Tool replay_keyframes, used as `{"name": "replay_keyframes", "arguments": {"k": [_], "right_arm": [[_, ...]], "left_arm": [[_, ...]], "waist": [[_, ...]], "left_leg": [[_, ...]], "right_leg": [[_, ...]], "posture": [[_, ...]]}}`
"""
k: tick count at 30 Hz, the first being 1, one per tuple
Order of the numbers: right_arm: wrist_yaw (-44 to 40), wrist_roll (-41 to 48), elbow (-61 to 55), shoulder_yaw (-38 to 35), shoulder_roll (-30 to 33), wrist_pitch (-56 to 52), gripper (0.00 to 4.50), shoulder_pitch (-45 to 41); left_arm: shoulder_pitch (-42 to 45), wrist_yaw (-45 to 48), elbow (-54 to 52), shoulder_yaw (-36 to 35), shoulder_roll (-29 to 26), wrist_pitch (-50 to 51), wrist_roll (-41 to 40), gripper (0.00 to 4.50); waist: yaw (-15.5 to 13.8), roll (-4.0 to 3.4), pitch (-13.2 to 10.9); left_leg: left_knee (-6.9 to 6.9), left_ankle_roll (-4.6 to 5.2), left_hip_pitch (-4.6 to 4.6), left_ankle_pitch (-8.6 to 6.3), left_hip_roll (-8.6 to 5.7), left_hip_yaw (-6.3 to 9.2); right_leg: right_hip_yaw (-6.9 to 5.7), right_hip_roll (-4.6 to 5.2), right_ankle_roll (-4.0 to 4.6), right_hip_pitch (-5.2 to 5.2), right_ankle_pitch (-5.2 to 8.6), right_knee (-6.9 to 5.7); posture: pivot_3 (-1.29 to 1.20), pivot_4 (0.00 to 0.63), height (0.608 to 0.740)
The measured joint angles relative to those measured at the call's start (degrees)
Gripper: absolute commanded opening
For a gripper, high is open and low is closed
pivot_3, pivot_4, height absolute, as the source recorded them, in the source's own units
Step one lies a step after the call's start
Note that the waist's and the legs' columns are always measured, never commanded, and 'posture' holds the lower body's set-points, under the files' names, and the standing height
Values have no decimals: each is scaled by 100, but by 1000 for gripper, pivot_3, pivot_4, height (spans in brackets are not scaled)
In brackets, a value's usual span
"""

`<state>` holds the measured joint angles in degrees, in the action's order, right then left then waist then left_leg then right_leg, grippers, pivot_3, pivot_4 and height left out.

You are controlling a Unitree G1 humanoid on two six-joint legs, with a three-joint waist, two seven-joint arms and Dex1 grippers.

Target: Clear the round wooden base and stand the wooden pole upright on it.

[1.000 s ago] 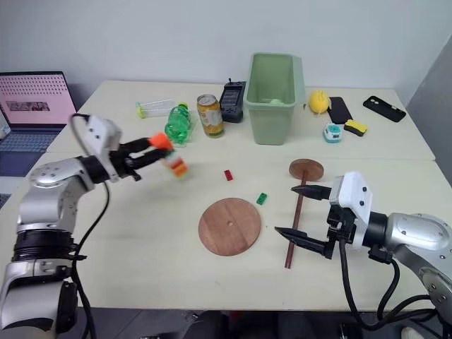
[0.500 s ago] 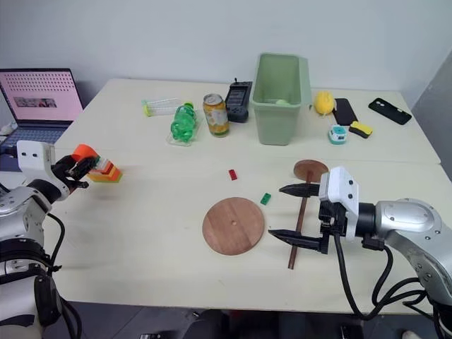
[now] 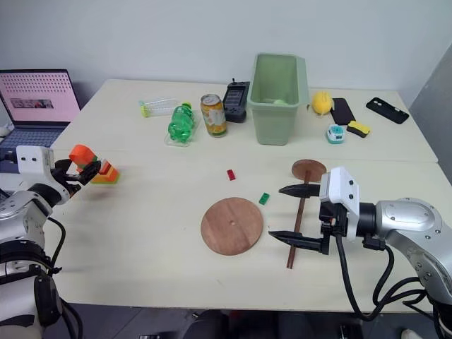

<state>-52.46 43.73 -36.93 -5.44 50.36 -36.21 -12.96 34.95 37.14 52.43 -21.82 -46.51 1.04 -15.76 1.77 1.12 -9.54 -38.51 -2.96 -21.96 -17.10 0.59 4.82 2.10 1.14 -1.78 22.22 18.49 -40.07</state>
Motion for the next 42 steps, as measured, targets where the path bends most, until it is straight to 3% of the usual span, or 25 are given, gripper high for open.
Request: {"name": "replay_keyframes", "arguments": {"k": [5, 12, 15, 19, 24, 28, 32, 42], "right_arm": [[18, -49, -3, -23, 0, 16, 4500, 104], [256, -23, 17, -920, 86, -76, 4500, 857], [477, 111, -39, -1032, 74, -311, 4500, 960], [1284, 218, -259, -926, -130, -820, 4500, 898], [2936, 945, -294, -732, -500, -2480, 4500, 106], [4154, 1393, 190, -743, -986, -3797, 4500, -710], [5071, 1575, 800, -820, -1933, -5109, 4500, -1608], [6623, 1159, 3289, -172, -2223, -5586, 4500, -3127]], "left_arm": [[-590, -68, -905, -290, -97, 79, -174, 4343], [-1429, 512, -3728, -535, -651, 836, -749, 4343], [-1504, 1251, -5023, -189, -875, 1646, -1441, 4343], [-1807, 2403, -6567, 1120, -989, 2579, -2160, 4343], [-1630, 3163, -7028, 2105, -949, 2606, -1998, 4343], [-1360, 3341, -6978, 2473, -741, 2361, -1657, 4343], [-1153, 3425, -6940, 2771, -479, 2070, -1301, 4343], [-817, 3327, -6812, 3078, 131, 1946, -894, 4343]], "waist": [[-2, 1, 1], [-84, 23, 2], [-91, 18, 3], [-19, 6, -2], [85, 4, -3], [70, 3, -4], [62, 3, -4], [70, 1, -5]], "left_leg": [[0, 0, -1, 0, 4, 3], [-1, -2, -6, 0, -2, 15], [1, -1, 14, -1, -5, 4], [7, -1, 14, -1, 4, -9], [25, -1, 24, 0, 5, -20], [28, -1, 15, 0, 6, -23], [33, 0, 9, 0, 4, -25], [35, 1, 5, 0, 2, -40]], "right_leg": [[7, 3, 0, 0, 0, 1], [8, 10, 0, -9, 0, 6], [15, 7, 0, -24, 0, 6], [21, -7, 0, -21, 0, 5], [26, -24, 1, -15, 0, 3], [27, -36, 1, -11, 0, 10], [29, -34, 1, 1, 0, 10], [28, -27, 1, 10, 0, 9]], "posture": [[0, 150, 740], [0, 150, 740], [0, 150, 740], [0, 150, 740], [0, 150, 740], [0, 150, 740], [0, 150, 740], [0, 150, 740]]}}
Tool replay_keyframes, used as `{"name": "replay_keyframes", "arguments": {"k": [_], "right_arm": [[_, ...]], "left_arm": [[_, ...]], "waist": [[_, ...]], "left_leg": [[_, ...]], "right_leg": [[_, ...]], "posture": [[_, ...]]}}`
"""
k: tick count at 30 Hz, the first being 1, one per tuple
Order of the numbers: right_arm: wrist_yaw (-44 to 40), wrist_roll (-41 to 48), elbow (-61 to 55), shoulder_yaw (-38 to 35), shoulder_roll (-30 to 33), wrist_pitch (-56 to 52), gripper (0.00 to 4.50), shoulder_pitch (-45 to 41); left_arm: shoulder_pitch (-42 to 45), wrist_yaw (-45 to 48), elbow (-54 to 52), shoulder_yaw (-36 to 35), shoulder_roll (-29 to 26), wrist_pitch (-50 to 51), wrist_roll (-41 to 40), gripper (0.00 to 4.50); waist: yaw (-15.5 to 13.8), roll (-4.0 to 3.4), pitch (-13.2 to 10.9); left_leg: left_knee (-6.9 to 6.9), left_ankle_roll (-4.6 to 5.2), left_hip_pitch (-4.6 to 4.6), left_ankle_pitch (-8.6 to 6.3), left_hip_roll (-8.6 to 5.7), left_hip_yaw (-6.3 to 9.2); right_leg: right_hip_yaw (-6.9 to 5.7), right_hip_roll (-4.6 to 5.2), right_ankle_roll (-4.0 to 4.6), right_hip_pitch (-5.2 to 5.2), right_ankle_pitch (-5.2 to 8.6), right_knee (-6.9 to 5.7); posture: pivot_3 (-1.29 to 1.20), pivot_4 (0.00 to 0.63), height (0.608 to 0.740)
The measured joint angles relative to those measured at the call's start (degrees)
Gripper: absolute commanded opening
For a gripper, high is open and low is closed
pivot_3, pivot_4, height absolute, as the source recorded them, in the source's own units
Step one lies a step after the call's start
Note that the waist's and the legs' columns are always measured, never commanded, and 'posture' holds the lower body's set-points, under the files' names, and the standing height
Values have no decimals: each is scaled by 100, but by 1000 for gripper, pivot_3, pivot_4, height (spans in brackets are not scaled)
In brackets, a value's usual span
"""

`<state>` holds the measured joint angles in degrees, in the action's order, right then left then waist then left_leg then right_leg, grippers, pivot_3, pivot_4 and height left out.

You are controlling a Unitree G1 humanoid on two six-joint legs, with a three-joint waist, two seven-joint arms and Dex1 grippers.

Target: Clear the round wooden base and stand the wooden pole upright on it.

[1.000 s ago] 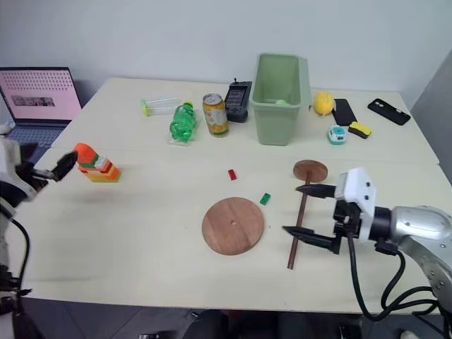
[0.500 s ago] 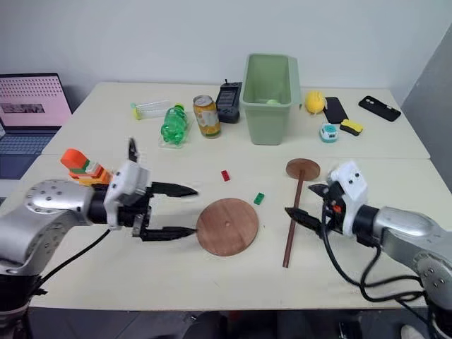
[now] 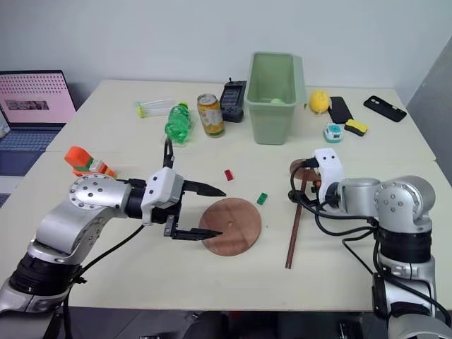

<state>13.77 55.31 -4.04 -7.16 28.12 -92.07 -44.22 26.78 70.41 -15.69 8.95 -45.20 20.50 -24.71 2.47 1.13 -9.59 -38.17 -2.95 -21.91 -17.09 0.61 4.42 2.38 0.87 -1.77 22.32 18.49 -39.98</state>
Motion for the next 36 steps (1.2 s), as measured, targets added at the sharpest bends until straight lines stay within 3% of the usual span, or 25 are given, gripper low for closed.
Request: {"name": "replay_keyframes", "arguments": {"k": [6, 9, 19, 25, 31, 36], "right_arm": [[437, 241, 1099, 5, -258, -2, 4500, -495], [763, 375, 1591, -98, -378, -2, 4028, -594], [1543, 885, 2013, -348, -571, -2, 1474, -607], [1965, 1202, 1999, -574, -683, -1, 239, -588], [1984, 1547, 1309, -754, -805, -1, 245, -554], [844, 1798, -95, -727, -989, 510, 245, -766]], "left_arm": [[-17, -116, -42, 4, 67, 32, 76, 4343], [-33, -153, -106, 2, 84, 76, 59, 4354], [-37, -164, -195, 2, 90, 151, 30, 4354], [-36, -89, -176, 2, 75, 141, 43, 4354], [-74, 31, -111, -145, -186, 128, 50, 4354], [-673, 8, 19, -835, -727, 164, 33, 4354]], "waist": [[53, 0, 0], [53, 0, 0], [69, -1, 0], [70, -1, 0], [79, -8, -5], [136, -17, -10]], "left_leg": [[6, 0, -6, 0, 5, 4], [5, 0, -6, 0, 3, 2], [5, 0, -6, 0, 3, 1], [6, 0, -6, 0, 4, 1], [9, 0, -8, 0, 5, 7], [21, 1, -13, -1, 13, 10]], "right_leg": [[1, 4, 0, 2, 0, 3], [2, 4, 0, 2, 0, 2], [0, 4, 0, 2, 0, 2], [0, 4, 0, 2, 0, 2], [-1, 2, 0, 9, 0, 2], [3, 2, 0, 33, 0, -1]], "posture": [[0, 150, 740], [0, 150, 740], [0, 150, 740], [0, 150, 740], [0, 150, 740], [0, 150, 740]]}}
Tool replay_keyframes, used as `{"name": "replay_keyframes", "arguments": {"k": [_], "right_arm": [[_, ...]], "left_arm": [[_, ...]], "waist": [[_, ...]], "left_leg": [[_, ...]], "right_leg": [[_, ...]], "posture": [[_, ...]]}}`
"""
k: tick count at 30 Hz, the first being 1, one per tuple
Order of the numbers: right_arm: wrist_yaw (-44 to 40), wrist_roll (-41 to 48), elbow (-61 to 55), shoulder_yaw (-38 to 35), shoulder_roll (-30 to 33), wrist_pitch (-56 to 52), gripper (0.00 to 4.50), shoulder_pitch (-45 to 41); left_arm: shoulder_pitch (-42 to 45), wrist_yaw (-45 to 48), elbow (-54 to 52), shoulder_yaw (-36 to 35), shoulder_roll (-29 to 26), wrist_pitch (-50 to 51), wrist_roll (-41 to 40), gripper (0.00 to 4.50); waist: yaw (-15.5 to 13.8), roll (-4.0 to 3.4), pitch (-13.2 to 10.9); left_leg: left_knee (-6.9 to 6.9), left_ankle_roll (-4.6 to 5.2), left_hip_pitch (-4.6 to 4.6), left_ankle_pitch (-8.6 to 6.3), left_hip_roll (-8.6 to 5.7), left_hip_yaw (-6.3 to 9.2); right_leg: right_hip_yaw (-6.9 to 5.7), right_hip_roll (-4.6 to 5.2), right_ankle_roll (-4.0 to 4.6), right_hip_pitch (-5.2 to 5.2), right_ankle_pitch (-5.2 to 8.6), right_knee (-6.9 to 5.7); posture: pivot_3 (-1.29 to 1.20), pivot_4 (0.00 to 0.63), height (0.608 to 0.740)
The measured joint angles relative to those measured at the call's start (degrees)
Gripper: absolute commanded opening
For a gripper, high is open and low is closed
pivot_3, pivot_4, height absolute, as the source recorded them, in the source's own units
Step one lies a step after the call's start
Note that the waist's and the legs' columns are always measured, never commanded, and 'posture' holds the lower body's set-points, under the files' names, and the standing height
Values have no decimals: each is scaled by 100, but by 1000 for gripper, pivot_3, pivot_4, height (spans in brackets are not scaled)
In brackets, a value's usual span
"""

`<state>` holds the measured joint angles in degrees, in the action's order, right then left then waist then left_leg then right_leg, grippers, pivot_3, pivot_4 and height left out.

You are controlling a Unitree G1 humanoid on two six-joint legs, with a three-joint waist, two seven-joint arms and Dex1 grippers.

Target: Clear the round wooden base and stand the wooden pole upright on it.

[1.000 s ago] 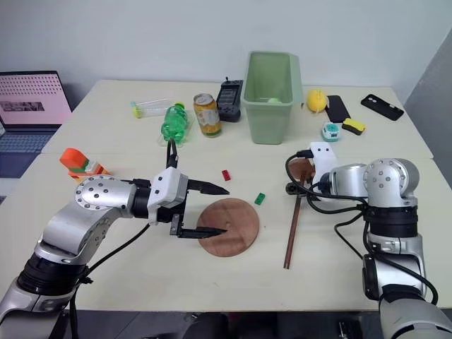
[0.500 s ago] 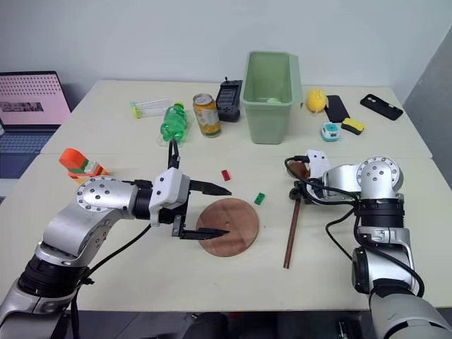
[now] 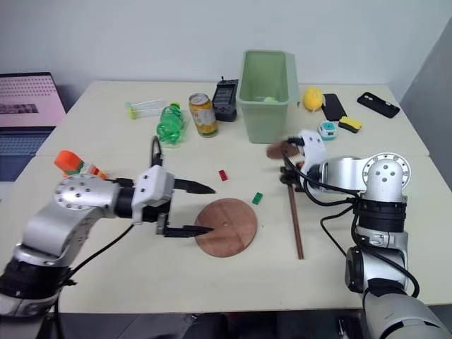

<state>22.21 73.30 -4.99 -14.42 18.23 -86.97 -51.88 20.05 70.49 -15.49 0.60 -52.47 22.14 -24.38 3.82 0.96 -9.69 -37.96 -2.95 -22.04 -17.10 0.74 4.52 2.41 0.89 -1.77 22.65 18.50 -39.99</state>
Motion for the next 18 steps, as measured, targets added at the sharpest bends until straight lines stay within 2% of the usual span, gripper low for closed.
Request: {"name": "replay_keyframes", "arguments": {"k": [2, 4, 7, 11, 18], "right_arm": [[-681, -89, -605, 110, -21, 555, 245, -69], [-1803, -675, -1443, 598, 100, 1566, 245, -20], [-2694, -1389, -1899, 1095, 68, 2628, 245, 309], [-4082, -2767, -2030, 2217, -321, 4553, 245, 1122], [-4916, -3883, -1741, 2875, -589, 5975, 245, 1729]], "left_arm": [[-285, -23, -2, -272, -151, 10, -1, 4354], [-817, -116, -100, -672, -320, 21, -1, 4354], [-1223, -120, -284, -914, -432, 18, 0, 4354], [-1684, -127, -520, -1102, -571, -33, 49, 4354], [-1899, -202, -707, -1127, -575, -103, 87, 4354]], "waist": [[4, -4, -2], [-2, -4, -3], [-17, -1, -1], [-67, -8, -5], [-65, -6, -4]], "left_leg": [[3, 0, -3, 0, 5, 8], [4, 0, -6, 0, 7, 6], [-1, 0, -4, 0, 4, 5], [-6, -1, -3, 1, -6, 6], [-6, -2, 2, 1, -3, 5]], "right_leg": [[-7, 0, 0, 4, 0, 3], [-6, 4, -1, 6, 0, 4], [-6, 10, -1, 1, 0, 4], [-8, 17, -1, -1, 0, -1], [-6, 18, -1, -2, 0, -3]], "posture": [[0, 150, 740], [0, 150, 740], [0, 150, 740], [0, 150, 740], [0, 150, 740]]}}
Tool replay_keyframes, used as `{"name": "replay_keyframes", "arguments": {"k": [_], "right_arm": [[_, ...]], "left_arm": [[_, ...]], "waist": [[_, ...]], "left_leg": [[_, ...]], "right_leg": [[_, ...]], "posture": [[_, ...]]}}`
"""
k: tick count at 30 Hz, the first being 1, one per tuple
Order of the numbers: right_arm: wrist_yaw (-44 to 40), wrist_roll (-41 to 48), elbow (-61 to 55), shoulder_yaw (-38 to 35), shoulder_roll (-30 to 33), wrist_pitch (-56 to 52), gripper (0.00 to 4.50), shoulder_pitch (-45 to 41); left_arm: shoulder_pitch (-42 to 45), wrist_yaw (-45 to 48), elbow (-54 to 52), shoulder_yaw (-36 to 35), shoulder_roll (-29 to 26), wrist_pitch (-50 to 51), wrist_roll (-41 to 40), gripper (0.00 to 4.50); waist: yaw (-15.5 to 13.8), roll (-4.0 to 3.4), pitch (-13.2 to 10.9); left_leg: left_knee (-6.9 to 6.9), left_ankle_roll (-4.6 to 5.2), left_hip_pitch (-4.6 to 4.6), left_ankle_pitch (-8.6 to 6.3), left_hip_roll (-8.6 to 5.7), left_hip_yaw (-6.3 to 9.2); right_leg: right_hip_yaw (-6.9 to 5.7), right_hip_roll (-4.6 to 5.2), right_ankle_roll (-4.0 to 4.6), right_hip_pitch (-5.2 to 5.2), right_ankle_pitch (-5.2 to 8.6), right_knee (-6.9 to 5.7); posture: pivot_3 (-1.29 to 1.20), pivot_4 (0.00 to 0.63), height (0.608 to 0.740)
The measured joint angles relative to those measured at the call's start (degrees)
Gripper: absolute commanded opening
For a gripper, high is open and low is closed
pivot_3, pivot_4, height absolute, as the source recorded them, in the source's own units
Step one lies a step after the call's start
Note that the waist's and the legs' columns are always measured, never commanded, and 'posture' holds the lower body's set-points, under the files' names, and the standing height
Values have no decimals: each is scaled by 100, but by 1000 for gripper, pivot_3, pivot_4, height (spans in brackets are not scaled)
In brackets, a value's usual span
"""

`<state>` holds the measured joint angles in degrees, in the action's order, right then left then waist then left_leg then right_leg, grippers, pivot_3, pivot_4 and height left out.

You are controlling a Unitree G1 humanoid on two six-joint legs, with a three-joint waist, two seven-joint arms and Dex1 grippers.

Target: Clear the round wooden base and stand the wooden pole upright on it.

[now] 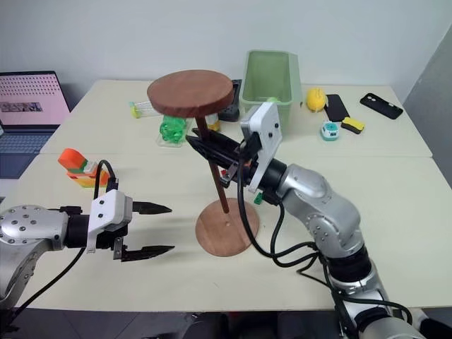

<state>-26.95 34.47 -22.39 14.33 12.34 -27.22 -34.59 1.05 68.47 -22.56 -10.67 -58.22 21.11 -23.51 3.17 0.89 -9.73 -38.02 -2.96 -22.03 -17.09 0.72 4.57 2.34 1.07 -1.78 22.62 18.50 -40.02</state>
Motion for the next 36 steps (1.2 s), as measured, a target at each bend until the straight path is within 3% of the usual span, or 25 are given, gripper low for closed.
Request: {"name": "replay_keyframes", "arguments": {"k": [8, 36], "right_arm": [[-622, -637, 343, 280, -160, 809, 245, 426], [-1033, -987, 533, 380, -367, 976, 245, 731]], "left_arm": [[-34, -147, -44, 23, 40, -20, 2, 4354], [218, -29, 231, 243, 44, -179, 4, 4354]], "waist": [[8, 0, 0], [7, 0, 0]], "left_leg": [[0, 0, 2, 0, 0, 0], [0, 0, 4, 0, -1, 0]], "right_leg": [[0, 0, 0, -1, 0, -1], [-1, -1, 0, -1, 0, -2]], "posture": [[0, 150, 740], [0, 150, 740]]}}
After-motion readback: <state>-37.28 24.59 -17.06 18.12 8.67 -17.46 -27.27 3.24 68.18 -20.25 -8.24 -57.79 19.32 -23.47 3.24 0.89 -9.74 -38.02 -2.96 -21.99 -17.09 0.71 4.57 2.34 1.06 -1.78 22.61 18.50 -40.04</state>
